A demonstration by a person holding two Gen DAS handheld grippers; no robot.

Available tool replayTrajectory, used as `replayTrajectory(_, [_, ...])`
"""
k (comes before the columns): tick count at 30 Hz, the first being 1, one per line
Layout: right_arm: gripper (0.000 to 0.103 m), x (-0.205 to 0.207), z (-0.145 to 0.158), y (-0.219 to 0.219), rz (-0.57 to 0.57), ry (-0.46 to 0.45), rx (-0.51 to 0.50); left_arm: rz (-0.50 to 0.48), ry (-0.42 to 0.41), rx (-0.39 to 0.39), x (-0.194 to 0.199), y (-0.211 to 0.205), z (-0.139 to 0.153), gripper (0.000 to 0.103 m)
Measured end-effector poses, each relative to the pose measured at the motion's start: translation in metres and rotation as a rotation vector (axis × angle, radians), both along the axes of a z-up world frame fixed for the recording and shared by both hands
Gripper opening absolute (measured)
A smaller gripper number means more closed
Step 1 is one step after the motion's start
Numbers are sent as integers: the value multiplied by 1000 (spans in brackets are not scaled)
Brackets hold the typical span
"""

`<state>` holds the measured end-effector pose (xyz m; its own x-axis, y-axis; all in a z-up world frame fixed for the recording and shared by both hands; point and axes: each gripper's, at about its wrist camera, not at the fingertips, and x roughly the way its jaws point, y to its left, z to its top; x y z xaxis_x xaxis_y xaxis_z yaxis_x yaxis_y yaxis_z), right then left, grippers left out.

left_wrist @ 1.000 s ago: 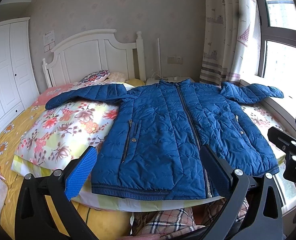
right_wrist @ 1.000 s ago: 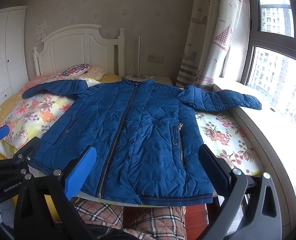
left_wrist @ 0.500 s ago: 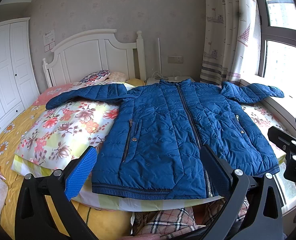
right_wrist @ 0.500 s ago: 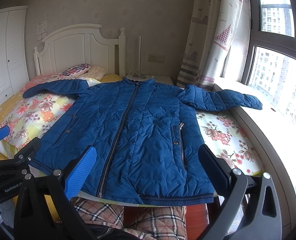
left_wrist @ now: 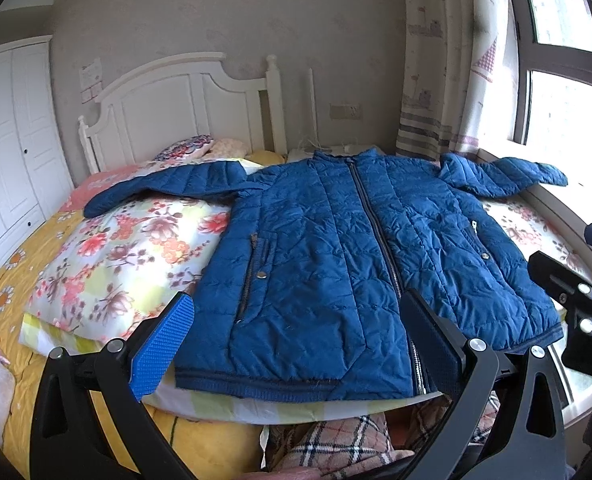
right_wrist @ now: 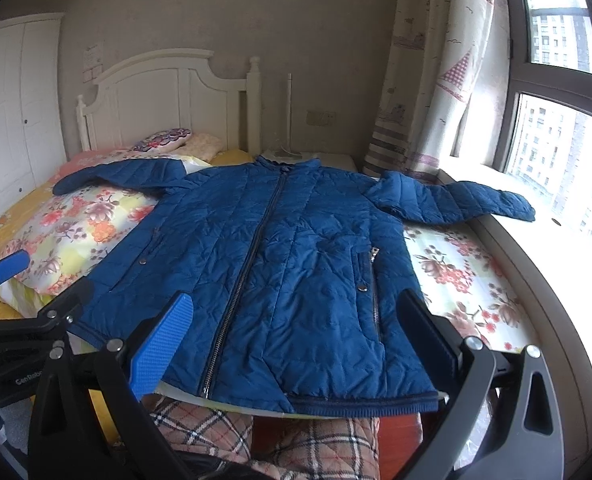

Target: Fold large clothes

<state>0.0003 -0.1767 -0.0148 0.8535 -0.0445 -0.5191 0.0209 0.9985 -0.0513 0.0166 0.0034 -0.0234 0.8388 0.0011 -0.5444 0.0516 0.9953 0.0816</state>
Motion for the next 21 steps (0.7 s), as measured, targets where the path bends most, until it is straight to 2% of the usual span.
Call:
replayTrajectory(2, [101, 13, -9, 0, 3, 3, -34, -6, 18, 1, 26, -5, -8, 98])
replayTrajectory(5, [101, 45, -21, -11, -25, 31, -53, -8, 52, -24, 86, -11, -21, 98])
replayTrajectory(7, [101, 72, -28, -26, -62, 51, -48, -16, 123, -16, 140, -21, -34, 98])
replayTrajectory(9, [99, 105, -33, -52, -104, 83, 3, -37, 183, 19, 187, -33, -49, 98])
replayTrajectory(12, [89, 155, -44, -102, -183, 146, 84, -56, 255, 33, 254, -41, -70, 98])
replayTrajectory(14, [82, 184, -53, -138, -225, 182, 163, -38, 267, 20, 280, -37, -76, 98])
replayTrajectory(18, [82, 234, -75, -215, -363, 226, 278, 3, 295, 14, 331, -25, -88, 98])
replayTrajectory(21, [82, 262, -91, -267, -457, 234, 361, 34, 349, -1, 356, -13, -108, 98])
